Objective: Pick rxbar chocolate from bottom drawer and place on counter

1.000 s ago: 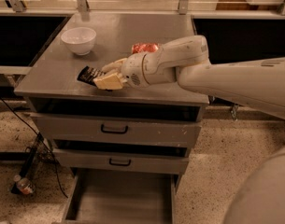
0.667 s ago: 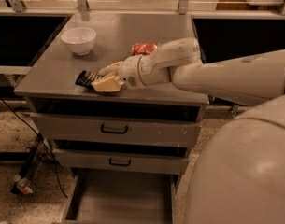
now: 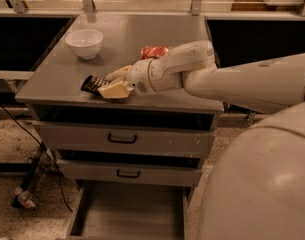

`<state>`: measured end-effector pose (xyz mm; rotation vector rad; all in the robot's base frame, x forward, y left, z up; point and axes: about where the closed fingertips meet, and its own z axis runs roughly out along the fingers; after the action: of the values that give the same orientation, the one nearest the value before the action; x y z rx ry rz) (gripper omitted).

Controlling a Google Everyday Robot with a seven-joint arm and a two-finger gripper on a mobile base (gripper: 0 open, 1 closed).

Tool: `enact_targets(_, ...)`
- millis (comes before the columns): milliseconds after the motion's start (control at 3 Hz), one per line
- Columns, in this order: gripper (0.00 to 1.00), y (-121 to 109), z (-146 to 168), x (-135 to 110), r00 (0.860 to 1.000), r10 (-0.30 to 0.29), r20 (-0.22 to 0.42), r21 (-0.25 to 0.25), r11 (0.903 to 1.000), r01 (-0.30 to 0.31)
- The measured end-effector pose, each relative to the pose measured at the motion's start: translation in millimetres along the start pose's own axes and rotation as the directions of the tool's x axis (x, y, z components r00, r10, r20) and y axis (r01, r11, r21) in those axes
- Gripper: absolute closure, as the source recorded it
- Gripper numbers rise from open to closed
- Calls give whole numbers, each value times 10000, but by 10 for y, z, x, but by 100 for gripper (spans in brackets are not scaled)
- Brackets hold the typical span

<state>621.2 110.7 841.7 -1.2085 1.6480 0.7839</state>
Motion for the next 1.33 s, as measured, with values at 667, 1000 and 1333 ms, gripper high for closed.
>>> enact_targets(667, 35, 0, 0, 0, 10000, -1, 0, 0, 10000, 1)
enact_targets(1000, 12, 0, 0, 0, 10000, -1, 0, 0, 10000, 1)
enact_targets(1333, 0, 0, 0, 0, 10000, -3, 0, 0, 10000, 3)
